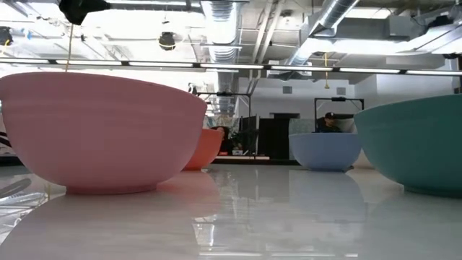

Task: Nest bowls inside each other
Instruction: Stack the white bowl on top of the white pattern bowl

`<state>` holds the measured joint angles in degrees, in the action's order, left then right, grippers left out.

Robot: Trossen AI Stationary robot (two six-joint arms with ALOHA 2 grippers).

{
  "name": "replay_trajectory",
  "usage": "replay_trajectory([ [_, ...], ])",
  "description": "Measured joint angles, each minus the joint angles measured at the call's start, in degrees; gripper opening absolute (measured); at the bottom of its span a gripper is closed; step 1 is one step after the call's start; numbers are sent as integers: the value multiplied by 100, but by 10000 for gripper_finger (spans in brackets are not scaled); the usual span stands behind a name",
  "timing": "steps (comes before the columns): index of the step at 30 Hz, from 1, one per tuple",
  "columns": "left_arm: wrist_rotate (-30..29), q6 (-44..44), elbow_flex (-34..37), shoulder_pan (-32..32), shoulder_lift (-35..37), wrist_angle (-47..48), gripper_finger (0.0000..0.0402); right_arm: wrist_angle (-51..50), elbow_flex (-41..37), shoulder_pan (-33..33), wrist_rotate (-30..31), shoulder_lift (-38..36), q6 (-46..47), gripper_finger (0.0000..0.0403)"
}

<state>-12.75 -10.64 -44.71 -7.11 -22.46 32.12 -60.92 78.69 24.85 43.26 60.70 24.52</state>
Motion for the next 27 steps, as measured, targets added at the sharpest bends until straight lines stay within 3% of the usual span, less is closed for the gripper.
replay_trajectory([
  [4, -230, 64, 0, 2, 0, -99, 314, 2001, -1563, -88, -410, -850, -556, 17],
  [7, -522, 77, -2, 2, -12, -2, 314, 2706, -2299, -204, -464, -1245, -678, 18],
  [15, -687, 142, -2, 2, -212, 518, 314, 2792, -3332, -841, -508, -2012, 428, 53],
  [20, -699, 122, -2, 2, -321, 571, 314, 2866, -3778, -1115, -886, -2224, 548, 87],
  [27, -658, 100, -2, 2, -416, 674, 314, 2500, -3964, -1319, -907, -2290, 553, 118],
])
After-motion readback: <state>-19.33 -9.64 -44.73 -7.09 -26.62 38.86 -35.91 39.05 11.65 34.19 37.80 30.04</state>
